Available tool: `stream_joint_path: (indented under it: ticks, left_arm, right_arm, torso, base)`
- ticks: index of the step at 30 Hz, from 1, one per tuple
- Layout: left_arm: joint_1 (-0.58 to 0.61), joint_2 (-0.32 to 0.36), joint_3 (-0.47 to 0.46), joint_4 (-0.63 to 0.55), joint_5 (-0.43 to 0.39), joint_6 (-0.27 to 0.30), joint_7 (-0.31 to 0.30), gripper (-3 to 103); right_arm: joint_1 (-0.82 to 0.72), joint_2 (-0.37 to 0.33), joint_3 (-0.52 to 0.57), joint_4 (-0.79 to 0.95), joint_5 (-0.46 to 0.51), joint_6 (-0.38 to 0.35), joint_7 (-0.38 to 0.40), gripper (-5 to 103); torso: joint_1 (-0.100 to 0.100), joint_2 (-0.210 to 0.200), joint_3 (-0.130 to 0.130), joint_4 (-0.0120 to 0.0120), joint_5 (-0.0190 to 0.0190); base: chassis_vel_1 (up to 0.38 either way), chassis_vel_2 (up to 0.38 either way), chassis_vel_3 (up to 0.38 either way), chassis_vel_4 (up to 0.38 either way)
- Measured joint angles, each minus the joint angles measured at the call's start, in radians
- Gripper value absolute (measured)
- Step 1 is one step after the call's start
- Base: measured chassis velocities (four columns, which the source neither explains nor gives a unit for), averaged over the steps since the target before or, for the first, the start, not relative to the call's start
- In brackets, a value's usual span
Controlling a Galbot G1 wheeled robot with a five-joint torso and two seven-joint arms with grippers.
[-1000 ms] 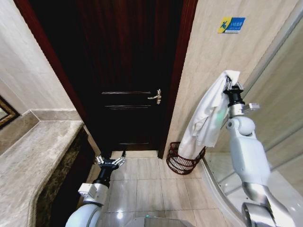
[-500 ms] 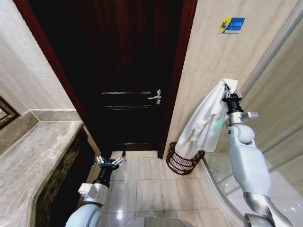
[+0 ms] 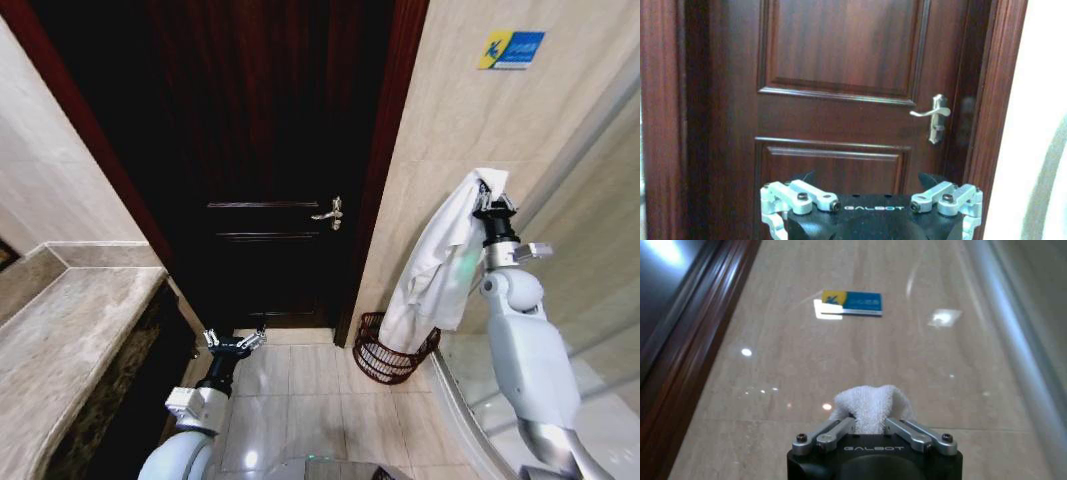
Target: Discard the used towel into the hamper.
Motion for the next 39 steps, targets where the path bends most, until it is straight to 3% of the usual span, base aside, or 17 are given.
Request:
stream_joint_path:
  ticks: [2, 7, 24, 39]
  left_arm:
    - [0.000, 0.000, 0.000, 0.000, 0.000, 0.000, 0.000, 100]
    - [0.000, 0.000, 0.000, 0.000, 0.000, 0.000, 0.000, 100]
    - [0.000, 0.000, 0.000, 0.000, 0.000, 0.000, 0.000, 100]
    - [0.000, 0.000, 0.000, 0.000, 0.000, 0.000, 0.000, 100]
  right_arm:
    - [-0.072, 0.014, 0.020, 0.070, 0.007, -0.018, 0.024, 6]
    - [-0.136, 0.031, 0.032, 0.109, 0.010, -0.019, 0.026, 6]
    - [-0.193, 0.078, 0.004, -0.103, 0.001, 0.053, -0.058, 6]
    - [-0.129, 0.111, -0.040, -0.437, -0.036, 0.176, -0.135, 6]
  torso:
    - [-0.001, 0.000, 0.000, -0.0015, -0.0008]
    - [-0.002, 0.001, -0.001, -0.0001, -0.0004]
    - [-0.001, 0.001, 0.000, -0.0001, -0.0006]
    - [-0.001, 0.000, 0.000, -0.0001, -0.0003]
  base:
    - [-0.029, 0.008, -0.066, -0.017]
    - [0.035, -0.031, -0.063, 0.019]
    - [0.003, -0.002, -0.002, 0.003]
    - [0.000, 0.000, 0.000, 0.000]
